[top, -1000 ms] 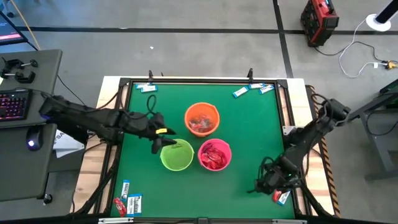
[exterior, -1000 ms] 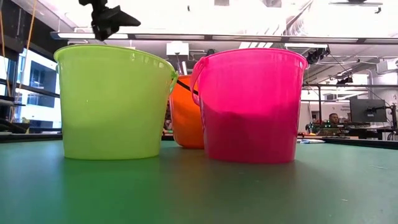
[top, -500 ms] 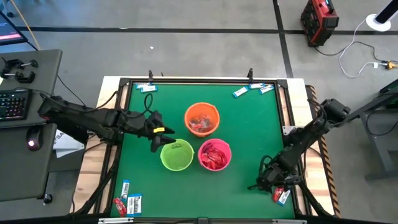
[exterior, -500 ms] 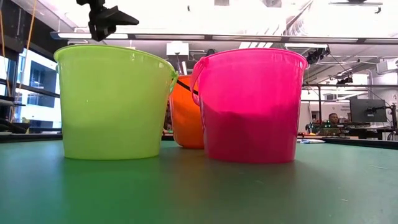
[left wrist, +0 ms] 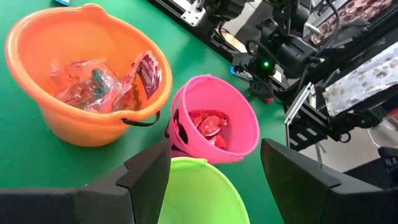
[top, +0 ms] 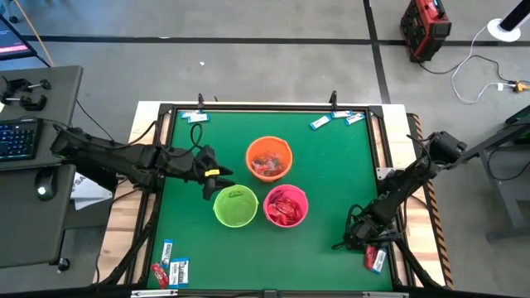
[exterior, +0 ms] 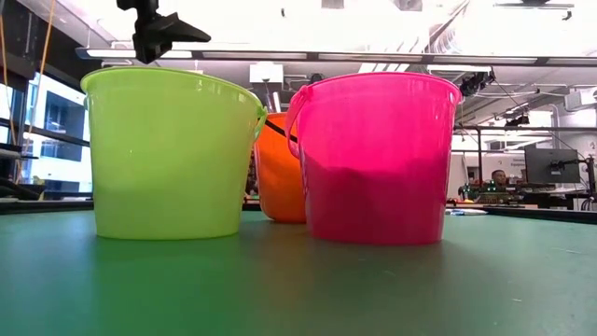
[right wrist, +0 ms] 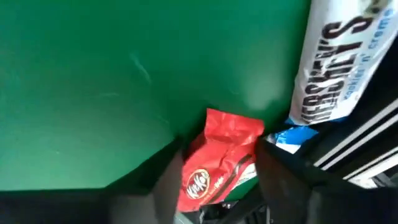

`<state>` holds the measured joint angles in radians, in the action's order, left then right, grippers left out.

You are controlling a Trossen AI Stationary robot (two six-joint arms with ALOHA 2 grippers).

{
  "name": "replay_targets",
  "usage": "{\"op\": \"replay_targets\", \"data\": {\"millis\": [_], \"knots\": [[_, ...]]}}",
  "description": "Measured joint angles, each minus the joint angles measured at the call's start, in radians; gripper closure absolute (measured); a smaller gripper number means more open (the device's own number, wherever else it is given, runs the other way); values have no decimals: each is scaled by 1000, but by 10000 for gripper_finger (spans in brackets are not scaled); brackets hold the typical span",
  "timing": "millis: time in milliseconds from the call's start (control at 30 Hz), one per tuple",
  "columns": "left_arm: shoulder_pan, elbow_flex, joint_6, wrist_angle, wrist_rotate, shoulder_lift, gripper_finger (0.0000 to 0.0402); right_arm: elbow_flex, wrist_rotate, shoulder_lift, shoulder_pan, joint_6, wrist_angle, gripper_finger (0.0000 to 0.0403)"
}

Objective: Sort candy by brand, put in halloween buckets
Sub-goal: Put the red chocolate bar into the pink bucket

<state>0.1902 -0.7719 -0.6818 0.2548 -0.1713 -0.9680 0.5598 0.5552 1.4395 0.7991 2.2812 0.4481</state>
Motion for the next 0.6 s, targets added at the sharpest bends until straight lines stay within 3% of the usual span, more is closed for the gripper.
{"op": "replay_targets", "data": {"millis": [133, 300, 500, 600], "knots": [[0, 0, -7, -20, -28, 0, 163, 18, -6, 0, 0, -64, 9, 304], [0, 0, -6, -39, -80, 0, 163, 118, -94, 0, 0, -178, 131, 390], [-30, 0, 5, -75, -59, 28, 163, 398, -162, -8, -9, -375, 445, 395], [-54, 0, 10, -81, -47, 61, 163, 576, -332, -9, -26, -489, 578, 399]]}}
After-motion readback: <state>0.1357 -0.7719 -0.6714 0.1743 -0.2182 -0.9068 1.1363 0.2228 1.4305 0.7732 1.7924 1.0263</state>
